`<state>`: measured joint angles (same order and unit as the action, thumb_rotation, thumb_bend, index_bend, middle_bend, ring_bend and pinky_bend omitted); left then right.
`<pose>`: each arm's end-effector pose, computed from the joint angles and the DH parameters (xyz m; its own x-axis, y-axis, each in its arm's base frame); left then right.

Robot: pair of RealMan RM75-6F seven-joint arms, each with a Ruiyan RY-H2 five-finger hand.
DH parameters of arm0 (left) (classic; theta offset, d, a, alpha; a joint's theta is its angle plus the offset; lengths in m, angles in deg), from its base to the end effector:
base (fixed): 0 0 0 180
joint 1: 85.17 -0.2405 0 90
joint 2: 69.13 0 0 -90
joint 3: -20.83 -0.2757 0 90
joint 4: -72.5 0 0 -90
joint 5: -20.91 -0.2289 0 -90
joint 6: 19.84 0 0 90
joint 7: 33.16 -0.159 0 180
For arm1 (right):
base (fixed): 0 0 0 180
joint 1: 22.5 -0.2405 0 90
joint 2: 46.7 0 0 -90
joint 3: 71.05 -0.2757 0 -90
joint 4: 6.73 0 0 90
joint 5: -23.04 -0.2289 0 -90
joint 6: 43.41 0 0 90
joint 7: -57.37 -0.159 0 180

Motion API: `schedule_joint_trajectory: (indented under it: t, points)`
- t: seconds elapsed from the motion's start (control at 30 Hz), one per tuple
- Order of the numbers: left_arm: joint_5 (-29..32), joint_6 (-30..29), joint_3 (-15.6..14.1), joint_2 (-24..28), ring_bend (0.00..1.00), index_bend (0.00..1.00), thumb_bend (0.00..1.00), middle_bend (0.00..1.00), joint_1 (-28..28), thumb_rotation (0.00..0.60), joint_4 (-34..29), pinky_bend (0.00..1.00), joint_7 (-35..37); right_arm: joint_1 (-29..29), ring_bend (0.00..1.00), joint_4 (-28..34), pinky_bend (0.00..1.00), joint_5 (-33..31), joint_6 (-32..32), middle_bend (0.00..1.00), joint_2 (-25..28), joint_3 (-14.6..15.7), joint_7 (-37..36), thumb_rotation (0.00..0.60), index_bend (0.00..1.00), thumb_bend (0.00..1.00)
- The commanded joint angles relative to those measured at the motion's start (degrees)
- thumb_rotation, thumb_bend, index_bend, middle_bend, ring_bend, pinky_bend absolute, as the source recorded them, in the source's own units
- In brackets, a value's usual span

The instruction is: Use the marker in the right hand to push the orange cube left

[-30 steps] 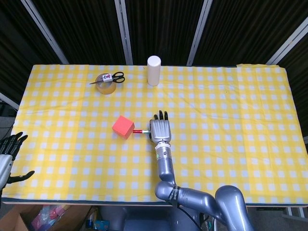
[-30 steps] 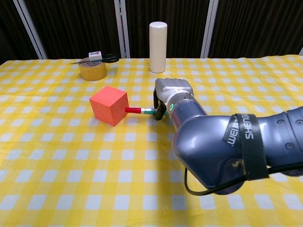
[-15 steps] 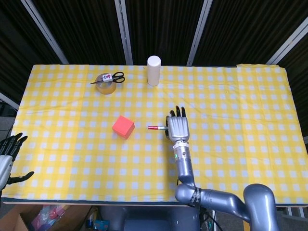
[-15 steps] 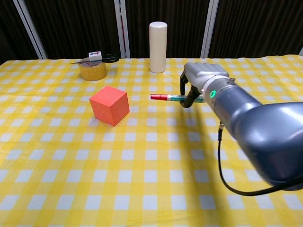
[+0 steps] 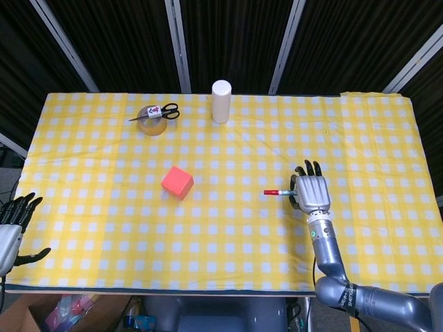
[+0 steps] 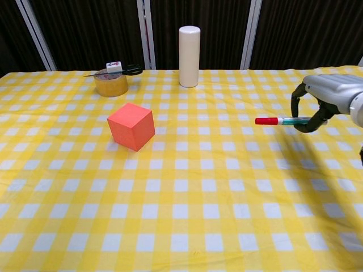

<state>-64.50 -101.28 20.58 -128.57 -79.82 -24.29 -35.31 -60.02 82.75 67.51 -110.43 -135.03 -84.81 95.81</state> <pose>-0.3350 0.1877 0.1540 0.4340 0.1156 0.8935 0.8999 -0.0092 -0.4359 -0.2068 -0.3713 -0.0055 0.4822 -0.2197 0.8481 -0.8713 -0.0191 0.4905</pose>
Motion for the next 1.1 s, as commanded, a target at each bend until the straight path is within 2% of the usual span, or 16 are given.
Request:
schedule_joint_trajectory:
  t: [0.03,0.1,0.3,0.5,0.7,0.87,1.03,1.1]
  points:
    - [0.11,-0.03,0.02,-0.38,0.0,0.0,0.0,0.0,-0.02,0.6,-0.11,0.0,-0.78,0.68,0.0,-0.77,0.0,1.25,1.11,0.25,0.63,1.07,-1.51,0.6,0.62,0.53]
    - [0.32,0.03,0.04,-0.59,0.0,0.0,0.0,0.0,-0.05,0.6,-0.19,0.0,-1.18,0.72,0.0,-1.78,0.0,1.85,1.27,0.25,0.43,1.39,-2.03,0.6,0.6,0.53]
    - [0.77,0.08,0.24,-0.95,0.0,0.0,0.0,0.0,-0.04,0.6,-0.15,0.0,-1.79,0.6,0.0,-3.01,0.0,1.65,1.45,0.21,-0.54,0.76,-3.54,0.6,0.4,0.53]
    - [0.93,-0.23,0.44,-1.13,0.0,0.0,0.0,0.0,-0.15,0.6,0.02,0.0,-1.99,0.92,0.0,-1.94,0.0,0.76,0.37,0.16,-0.3,0.63,-2.95,0.6,0.32,0.53]
    - [0.39,-0.99,0.52,-1.47,0.0,0.0,0.0,0.0,-0.33,0.6,0.5,0.0,-2.2,2.75,0.0,2.88,0.0,1.06,-1.93,0.15,2.41,1.38,-3.05,0.6,0.31,0.53]
    - [-0.16,-2.01,0.69,-2.0,0.0,0.0,0.0,0.0,-0.57,0.6,1.32,0.0,-2.23,6.26,0.0,9.38,0.0,7.02,-6.04,0.12,7.67,3.93,-5.14,0.6,0.3,0.53]
    - [-0.49,-3.44,1.01,-2.67,0.0,0.0,0.0,0.0,-1.03,0.6,2.2,0.0,-2.39,11.78,0.0,14.39,0.0,17.23,-11.21,0.11,14.9,9.03,-9.36,0.6,0.27,0.52]
    - [-0.78,-4.14,1.11,-2.92,0.0,0.0,0.0,0.0,-1.24,0.6,2.55,0.0,-2.46,14.15,0.0,14.77,0.0,21.39,-13.22,0.08,17.28,11.23,-11.94,0.6,0.22,0.51]
